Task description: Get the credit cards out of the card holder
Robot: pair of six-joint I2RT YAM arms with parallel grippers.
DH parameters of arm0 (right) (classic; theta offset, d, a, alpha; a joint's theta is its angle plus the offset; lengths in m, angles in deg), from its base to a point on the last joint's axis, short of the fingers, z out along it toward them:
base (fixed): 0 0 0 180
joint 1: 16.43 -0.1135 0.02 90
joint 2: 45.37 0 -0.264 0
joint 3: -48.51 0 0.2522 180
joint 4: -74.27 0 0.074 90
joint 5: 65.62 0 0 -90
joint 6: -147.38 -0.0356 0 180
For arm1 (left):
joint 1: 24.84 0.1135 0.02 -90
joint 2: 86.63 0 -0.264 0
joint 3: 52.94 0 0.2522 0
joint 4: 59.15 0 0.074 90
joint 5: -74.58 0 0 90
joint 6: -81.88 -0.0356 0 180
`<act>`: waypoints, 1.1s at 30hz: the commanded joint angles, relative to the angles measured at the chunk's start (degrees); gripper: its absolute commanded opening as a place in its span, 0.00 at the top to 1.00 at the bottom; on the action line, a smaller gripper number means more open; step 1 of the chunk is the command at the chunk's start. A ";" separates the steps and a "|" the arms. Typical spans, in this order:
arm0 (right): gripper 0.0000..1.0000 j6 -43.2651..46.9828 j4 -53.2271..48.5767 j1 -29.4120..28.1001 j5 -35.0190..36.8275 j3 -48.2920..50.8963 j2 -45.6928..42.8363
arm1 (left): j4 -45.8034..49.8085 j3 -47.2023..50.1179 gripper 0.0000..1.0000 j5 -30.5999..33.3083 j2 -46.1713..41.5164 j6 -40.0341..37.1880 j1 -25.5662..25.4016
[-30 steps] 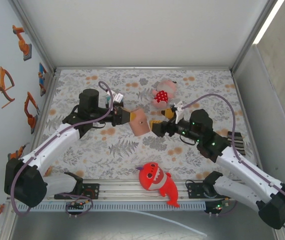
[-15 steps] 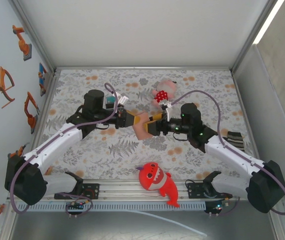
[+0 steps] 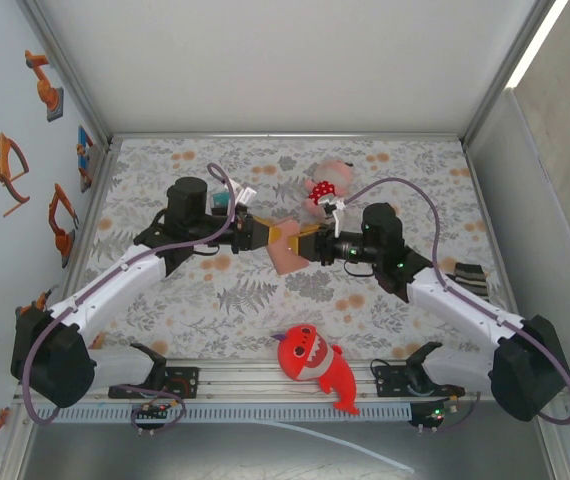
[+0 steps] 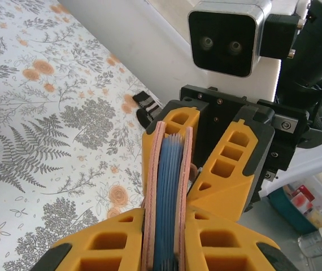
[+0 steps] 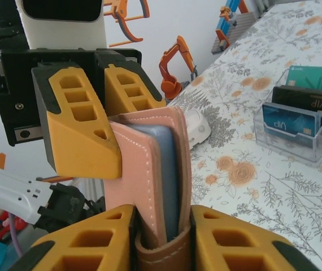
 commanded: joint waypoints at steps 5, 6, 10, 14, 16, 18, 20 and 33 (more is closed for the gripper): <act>0.95 -0.07 2.59 -0.68 5.97 -0.06 -3.08 | -5.69 0.49 0.59 2.68 -1.88 4.66 0.34; 0.99 -0.38 2.61 -0.68 7.18 0.08 -3.36 | -5.93 1.09 0.50 3.61 -2.47 5.00 0.46; 1.00 -2.27 4.48 -0.68 10.26 0.61 -4.01 | -7.99 4.84 0.02 8.03 -5.74 5.66 0.81; 1.00 -4.85 4.64 -0.60 11.82 -0.11 -3.03 | -11.12 9.29 0.03 12.04 -8.76 7.45 0.79; 1.00 -6.60 4.80 -0.53 11.77 -0.97 -2.00 | -13.00 11.16 0.03 12.21 -9.55 8.80 0.80; 1.00 -8.33 5.57 -0.50 11.44 -1.66 -0.82 | -13.27 12.13 0.03 12.13 -9.75 9.67 0.82; 1.00 -10.14 6.94 -0.51 10.96 -2.18 0.32 | -13.63 13.06 0.03 12.02 -9.68 10.19 0.86; 1.00 -16.21 15.71 -0.11 7.24 -4.09 5.86 | -27.83 16.76 0.36 8.00 -4.23 18.07 0.55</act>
